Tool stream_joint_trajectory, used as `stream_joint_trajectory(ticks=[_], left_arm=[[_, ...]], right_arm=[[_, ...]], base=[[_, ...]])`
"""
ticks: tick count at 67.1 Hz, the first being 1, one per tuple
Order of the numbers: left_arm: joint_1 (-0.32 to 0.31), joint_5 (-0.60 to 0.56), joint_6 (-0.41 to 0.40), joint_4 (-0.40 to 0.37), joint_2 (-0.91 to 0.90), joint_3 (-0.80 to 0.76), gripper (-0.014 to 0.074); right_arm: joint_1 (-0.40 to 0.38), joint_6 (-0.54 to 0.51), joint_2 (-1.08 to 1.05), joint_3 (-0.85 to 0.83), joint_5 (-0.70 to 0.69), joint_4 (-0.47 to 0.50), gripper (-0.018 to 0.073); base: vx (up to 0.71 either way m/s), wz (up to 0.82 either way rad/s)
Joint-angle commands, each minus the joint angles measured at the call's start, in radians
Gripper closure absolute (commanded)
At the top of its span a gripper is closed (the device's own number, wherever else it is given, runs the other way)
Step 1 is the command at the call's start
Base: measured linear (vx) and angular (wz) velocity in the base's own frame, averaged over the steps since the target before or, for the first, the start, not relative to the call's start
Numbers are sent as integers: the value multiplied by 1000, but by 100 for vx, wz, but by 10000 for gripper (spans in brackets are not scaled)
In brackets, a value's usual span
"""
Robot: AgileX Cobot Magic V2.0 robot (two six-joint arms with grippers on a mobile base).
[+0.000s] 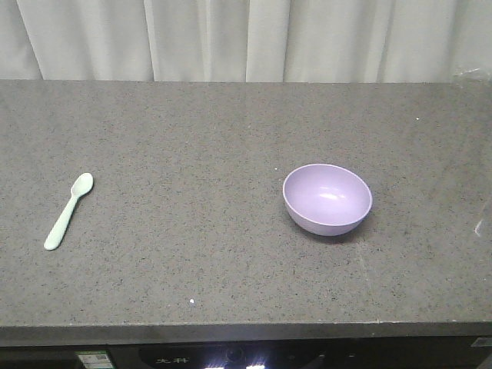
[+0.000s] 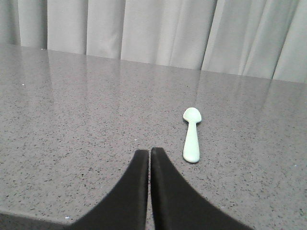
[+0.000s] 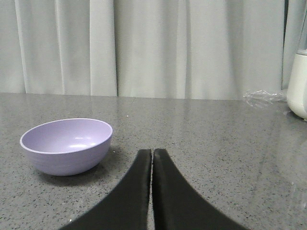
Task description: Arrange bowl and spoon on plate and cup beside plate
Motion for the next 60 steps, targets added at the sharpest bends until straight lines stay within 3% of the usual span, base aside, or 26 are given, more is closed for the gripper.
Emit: stream_joint_trajectory(ticks=[1, 60], left_arm=[[-4, -75, -6, -5, 16, 26, 602], [-4, -75, -6, -5, 16, 26, 602]], right_arm=[[-6, -7, -9, 7, -74, -3, 561], [-6, -7, -9, 7, -74, -3, 561]], base=[[1, 0], [2, 0]])
